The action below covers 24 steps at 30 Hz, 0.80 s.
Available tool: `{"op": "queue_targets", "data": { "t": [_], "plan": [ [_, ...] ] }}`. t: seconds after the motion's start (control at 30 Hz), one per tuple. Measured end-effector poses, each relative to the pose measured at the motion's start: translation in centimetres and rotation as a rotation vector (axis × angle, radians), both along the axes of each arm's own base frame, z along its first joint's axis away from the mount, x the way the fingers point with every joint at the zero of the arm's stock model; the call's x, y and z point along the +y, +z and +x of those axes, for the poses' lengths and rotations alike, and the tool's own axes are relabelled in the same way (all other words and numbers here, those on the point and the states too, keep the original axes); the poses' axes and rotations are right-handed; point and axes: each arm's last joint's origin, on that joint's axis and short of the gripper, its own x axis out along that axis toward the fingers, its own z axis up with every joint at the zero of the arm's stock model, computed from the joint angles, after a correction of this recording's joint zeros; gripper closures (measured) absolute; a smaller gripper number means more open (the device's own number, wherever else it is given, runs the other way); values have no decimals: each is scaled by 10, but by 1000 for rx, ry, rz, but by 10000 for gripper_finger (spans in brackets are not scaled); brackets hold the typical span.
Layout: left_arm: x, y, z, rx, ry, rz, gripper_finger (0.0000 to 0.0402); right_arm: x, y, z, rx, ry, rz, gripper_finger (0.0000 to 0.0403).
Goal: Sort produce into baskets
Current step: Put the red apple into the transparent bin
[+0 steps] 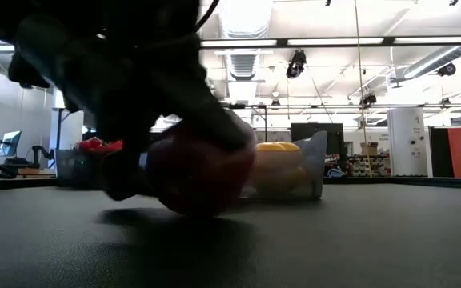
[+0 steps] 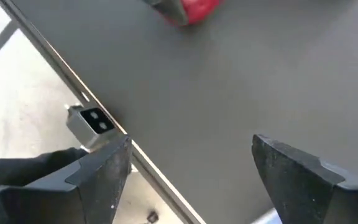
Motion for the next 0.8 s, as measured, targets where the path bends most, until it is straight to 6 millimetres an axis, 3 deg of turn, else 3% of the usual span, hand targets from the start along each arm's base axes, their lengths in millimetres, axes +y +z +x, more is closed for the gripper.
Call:
{"op": "queue_targets", "data": {
  "t": [0.17, 0.4, 0.63, 0.8],
  "plan": [
    [-4, 16, -8, -22, -119, 21, 32, -3, -17, 26, -43, 18, 7, 55],
    [-5, 49, -41, 23, -160, 130, 33, -16, -22, 66, -201, 120, 72, 23],
    [4, 73, -94, 66, -50, 254, 47, -25, -35, 68, -158, 306, -43, 23],
    [11, 74, -121, 58, 17, 250, 48, -18, -54, 63, -109, 515, -18, 24]
  ]
}}
